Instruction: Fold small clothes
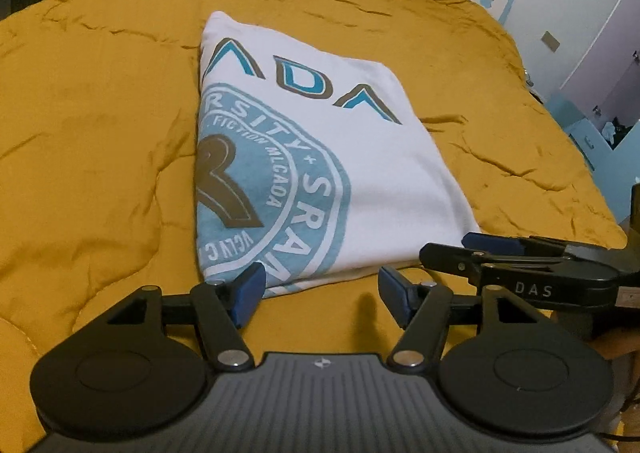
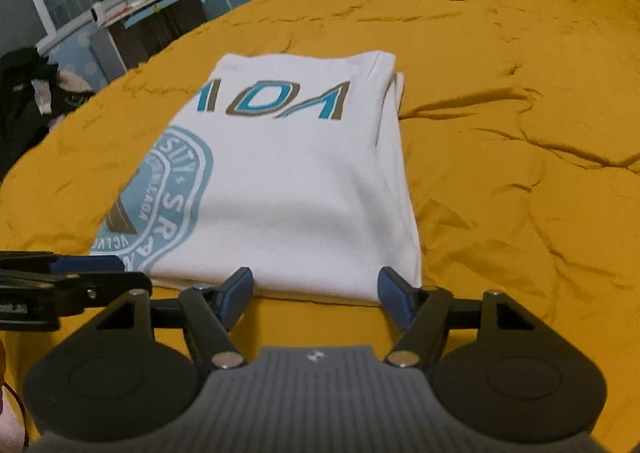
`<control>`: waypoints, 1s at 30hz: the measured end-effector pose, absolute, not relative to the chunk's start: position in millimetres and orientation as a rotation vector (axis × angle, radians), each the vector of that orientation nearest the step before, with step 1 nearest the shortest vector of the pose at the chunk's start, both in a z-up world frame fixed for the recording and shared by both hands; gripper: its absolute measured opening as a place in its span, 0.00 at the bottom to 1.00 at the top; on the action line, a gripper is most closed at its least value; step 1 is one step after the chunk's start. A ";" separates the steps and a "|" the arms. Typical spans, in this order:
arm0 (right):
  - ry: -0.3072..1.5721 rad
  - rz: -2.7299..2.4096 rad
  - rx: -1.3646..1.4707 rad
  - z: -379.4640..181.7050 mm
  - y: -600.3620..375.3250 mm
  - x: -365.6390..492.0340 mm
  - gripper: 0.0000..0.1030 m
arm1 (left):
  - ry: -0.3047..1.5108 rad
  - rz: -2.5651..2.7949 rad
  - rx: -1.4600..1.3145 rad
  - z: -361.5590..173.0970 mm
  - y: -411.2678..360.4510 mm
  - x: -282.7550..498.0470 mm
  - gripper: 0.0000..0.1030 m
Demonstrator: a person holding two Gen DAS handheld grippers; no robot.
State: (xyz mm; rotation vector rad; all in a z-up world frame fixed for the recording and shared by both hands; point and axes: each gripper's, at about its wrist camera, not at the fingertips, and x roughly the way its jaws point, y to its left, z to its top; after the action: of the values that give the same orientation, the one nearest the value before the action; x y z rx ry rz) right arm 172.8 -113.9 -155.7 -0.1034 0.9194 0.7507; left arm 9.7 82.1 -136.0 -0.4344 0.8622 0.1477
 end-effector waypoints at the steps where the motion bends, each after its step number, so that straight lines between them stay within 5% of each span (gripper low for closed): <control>1: 0.918 0.748 -0.112 -155.4 -113.0 171.9 0.64 | 0.859 0.150 -0.440 -135.8 82.0 9.0 0.73; 15: 0.838 0.563 -0.137 -57.2 -125.2 106.5 0.78 | 0.774 0.379 -0.388 -37.6 64.1 -39.2 0.72; 30: 0.814 0.519 -0.135 -11.4 -126.5 50.9 0.79 | 0.803 0.431 -0.374 -11.4 51.1 -59.1 0.83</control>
State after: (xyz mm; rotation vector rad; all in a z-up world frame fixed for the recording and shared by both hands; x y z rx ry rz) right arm 50.9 -126.5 -11.4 -0.1349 0.8143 0.5191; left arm -59.1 51.1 -11.4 -0.3742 0.8030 0.4307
